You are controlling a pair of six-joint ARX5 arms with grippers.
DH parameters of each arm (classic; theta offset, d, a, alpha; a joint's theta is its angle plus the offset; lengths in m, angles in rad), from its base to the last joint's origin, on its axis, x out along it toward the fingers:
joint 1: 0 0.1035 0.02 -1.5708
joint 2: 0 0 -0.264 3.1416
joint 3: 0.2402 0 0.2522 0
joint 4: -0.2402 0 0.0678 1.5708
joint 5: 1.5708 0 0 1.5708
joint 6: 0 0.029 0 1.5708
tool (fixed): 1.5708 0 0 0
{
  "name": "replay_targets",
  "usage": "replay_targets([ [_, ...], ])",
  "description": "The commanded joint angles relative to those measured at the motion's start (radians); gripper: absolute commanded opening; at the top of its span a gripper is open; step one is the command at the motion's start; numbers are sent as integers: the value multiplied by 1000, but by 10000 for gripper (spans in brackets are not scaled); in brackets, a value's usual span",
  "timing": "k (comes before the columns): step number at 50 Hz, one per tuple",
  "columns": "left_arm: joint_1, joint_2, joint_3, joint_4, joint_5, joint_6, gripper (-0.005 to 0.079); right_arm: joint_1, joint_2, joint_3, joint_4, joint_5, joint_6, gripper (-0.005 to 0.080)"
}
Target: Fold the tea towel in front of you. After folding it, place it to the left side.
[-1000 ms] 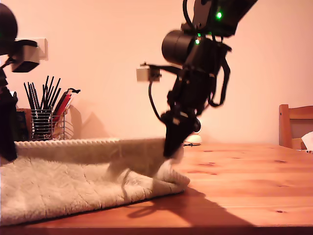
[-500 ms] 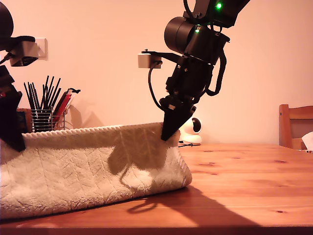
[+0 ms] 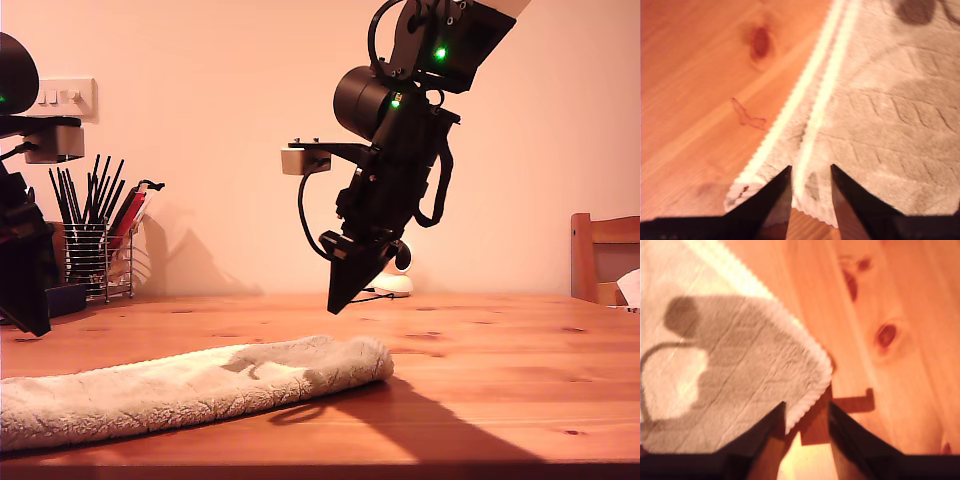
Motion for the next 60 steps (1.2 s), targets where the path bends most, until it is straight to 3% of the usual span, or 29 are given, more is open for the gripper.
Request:
replay_targets([
  [1,4,5,1,8,5,-33,214,0,14,-11,1,2,26,247],
  [11,3,5,1,-5,100,-79,200,0,14,6,-86,-48,116,209],
  [14,3,5,1,-5,121,-79,139,2,14,8,-103,-87,136,125],
  [19,3,6,1,0,150,-77,-32,21,14,8,-108,-141,174,-17],
  [30,3,88,1,22,183,-75,-19,57,14,8,-93,-183,246,-12],
  [46,3,217,1,92,161,-76,-19,46,61,8,-89,-190,322,-13],
  [60,0,254,1,48,158,-114,-19,40,137,7,-114,-188,321,-13],
])
